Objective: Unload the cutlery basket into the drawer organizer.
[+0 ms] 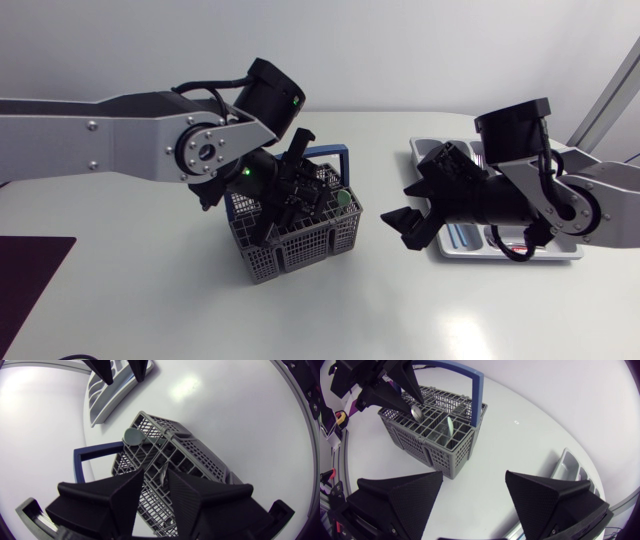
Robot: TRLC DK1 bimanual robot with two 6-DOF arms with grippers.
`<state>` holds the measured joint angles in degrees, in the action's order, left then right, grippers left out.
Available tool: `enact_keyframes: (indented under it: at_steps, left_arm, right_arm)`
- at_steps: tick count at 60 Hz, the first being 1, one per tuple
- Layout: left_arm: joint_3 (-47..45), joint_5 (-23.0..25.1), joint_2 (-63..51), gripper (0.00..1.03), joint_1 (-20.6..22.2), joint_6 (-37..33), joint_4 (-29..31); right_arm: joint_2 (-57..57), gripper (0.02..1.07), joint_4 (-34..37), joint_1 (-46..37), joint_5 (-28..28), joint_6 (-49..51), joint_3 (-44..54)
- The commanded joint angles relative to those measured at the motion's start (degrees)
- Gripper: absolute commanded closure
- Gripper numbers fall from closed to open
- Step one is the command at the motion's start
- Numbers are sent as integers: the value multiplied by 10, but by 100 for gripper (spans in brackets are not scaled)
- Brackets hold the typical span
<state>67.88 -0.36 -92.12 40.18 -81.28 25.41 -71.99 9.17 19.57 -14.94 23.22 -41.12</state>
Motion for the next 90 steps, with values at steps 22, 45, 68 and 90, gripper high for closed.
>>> enact_keyframes:
  at_steps: [22,45,68,90]
  left_arm:
    - [-37,-7,-20,91,-5,-12,-26]
    - [-47,-21,2,100,-3,2,-48]
    - [-82,-56,91,100,17,10,-69]
    - [-100,-104,169,100,43,12,-82]
  right_arm:
    - [6,17,-3,11,0,7,10]
    - [12,17,0,16,1,3,11]
    - [37,17,12,43,17,-11,10]
    - [82,17,38,67,44,-20,16]
